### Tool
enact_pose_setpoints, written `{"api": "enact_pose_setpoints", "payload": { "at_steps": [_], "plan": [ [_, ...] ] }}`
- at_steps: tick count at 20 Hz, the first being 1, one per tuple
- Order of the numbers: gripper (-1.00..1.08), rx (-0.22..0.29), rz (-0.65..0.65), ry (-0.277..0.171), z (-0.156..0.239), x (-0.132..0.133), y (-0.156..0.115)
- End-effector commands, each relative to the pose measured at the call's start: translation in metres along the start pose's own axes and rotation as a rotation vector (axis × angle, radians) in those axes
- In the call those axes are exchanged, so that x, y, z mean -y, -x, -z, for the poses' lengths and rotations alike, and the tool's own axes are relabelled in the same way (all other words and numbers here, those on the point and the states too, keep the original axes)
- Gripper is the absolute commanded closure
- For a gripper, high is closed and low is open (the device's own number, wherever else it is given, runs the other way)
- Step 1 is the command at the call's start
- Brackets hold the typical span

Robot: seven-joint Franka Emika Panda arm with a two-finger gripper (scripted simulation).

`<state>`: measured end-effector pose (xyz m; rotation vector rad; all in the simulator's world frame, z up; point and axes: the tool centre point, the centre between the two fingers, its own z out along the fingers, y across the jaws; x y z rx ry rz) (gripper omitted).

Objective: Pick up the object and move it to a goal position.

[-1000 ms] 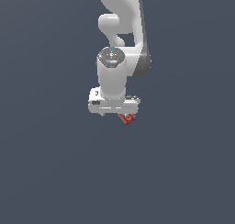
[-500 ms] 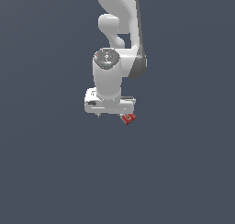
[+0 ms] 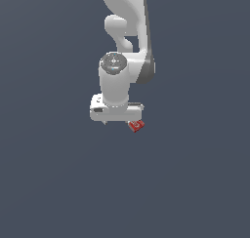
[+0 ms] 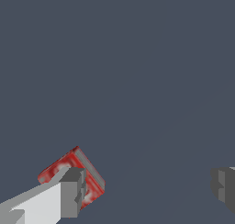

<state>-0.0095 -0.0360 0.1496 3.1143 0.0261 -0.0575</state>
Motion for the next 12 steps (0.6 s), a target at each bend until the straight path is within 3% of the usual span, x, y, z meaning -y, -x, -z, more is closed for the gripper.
{"api": "enact_pose_setpoints", "payload": {
  "at_steps": [1, 12],
  "plan": [
    [-0.92, -0.001, 0.029, 0.000, -0.005, 0.004, 0.003],
    [-0.92, -0.019, 0.310, -0.002, -0.046, 0.046, 0.035]
  ]
}}
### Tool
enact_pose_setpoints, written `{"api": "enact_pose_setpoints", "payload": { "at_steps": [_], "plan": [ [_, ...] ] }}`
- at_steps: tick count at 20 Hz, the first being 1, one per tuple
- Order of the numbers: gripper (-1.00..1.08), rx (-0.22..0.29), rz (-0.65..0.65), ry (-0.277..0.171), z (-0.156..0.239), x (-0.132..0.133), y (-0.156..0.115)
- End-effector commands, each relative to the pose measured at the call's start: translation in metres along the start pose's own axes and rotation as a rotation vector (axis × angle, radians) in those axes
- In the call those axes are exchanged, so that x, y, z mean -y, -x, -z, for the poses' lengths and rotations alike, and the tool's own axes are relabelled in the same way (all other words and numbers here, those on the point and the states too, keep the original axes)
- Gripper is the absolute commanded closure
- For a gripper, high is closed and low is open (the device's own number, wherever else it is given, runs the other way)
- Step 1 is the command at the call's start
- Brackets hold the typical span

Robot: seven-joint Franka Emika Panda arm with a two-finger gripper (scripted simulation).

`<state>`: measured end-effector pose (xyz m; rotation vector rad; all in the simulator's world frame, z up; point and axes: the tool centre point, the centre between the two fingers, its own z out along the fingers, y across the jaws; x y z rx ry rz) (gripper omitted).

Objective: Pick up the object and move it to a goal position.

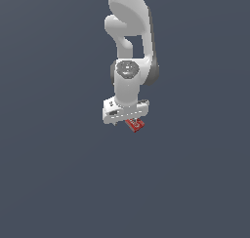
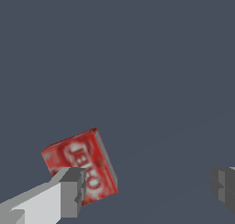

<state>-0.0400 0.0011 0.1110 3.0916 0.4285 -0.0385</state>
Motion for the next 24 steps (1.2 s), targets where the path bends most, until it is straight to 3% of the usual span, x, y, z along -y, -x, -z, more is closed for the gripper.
{"api": "enact_pose_setpoints", "payload": {
  "at_steps": [1, 12, 24],
  "plan": [
    [-0.92, -0.006, 0.086, -0.002, -0.012, 0.015, 0.008],
    [-0.92, -0.027, 0.342, -0.010, -0.042, 0.061, 0.034],
    [-0.92, -0.029, 0.373, -0.011, -0.052, 0.067, 0.038]
  ]
}}
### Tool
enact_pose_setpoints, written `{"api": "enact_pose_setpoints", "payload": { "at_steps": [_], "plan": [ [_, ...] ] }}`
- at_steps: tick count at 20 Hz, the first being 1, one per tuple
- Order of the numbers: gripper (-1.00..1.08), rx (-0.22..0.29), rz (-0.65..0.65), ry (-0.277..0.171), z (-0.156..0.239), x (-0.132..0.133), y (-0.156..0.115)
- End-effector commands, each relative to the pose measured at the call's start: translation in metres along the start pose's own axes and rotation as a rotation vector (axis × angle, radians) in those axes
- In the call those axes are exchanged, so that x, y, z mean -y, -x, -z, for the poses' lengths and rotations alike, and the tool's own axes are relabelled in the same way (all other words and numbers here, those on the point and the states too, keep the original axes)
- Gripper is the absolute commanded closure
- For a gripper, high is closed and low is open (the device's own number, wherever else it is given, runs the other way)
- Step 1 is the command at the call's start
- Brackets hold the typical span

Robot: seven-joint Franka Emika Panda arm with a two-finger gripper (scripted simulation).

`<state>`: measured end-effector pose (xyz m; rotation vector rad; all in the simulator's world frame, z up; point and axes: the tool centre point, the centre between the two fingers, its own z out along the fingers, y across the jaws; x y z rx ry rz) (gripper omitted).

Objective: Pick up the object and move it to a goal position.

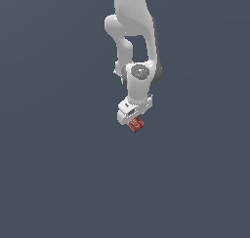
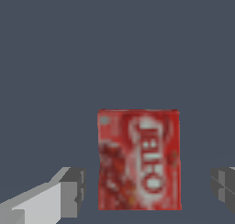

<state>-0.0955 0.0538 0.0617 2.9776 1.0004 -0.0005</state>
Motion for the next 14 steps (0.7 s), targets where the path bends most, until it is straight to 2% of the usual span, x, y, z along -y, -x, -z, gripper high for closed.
{"api": "enact_pose_setpoints", "payload": {
  "at_steps": [1, 8, 14],
  "plan": [
    [-0.92, 0.001, 0.001, 0.000, -0.006, 0.000, 0.000],
    [-0.92, 0.000, 0.005, 0.000, -0.037, 0.001, 0.001],
    [-0.92, 0.000, 0.006, 0.000, -0.047, 0.001, 0.001]
  ]
}}
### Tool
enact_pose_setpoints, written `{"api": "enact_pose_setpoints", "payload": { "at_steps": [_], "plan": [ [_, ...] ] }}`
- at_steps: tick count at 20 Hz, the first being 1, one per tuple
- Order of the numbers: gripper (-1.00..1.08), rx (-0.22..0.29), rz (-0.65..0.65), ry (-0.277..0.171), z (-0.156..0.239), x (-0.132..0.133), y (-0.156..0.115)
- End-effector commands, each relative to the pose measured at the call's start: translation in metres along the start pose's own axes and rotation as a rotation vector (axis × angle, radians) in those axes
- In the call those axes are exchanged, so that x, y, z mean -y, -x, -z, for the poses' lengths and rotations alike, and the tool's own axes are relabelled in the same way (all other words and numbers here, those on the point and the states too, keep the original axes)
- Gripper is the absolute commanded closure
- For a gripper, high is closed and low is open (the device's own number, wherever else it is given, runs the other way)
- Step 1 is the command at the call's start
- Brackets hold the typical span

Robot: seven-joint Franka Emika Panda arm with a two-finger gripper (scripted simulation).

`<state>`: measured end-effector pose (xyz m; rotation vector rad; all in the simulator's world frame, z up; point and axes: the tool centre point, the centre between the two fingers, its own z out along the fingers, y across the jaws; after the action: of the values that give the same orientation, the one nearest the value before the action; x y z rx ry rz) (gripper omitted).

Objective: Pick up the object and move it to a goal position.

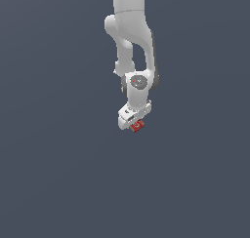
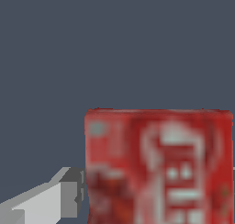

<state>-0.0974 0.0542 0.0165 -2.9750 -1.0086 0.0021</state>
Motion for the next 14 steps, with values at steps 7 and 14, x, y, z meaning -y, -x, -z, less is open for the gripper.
{"api": "enact_pose_setpoints", "payload": {
  "at_steps": [7, 14],
  "plan": [
    [1.08, -0.001, 0.000, 0.001, -0.0013, -0.0003, -0.0003],
    [1.08, -0.001, 0.000, 0.002, 0.0015, -0.0006, -0.0018]
  ]
}}
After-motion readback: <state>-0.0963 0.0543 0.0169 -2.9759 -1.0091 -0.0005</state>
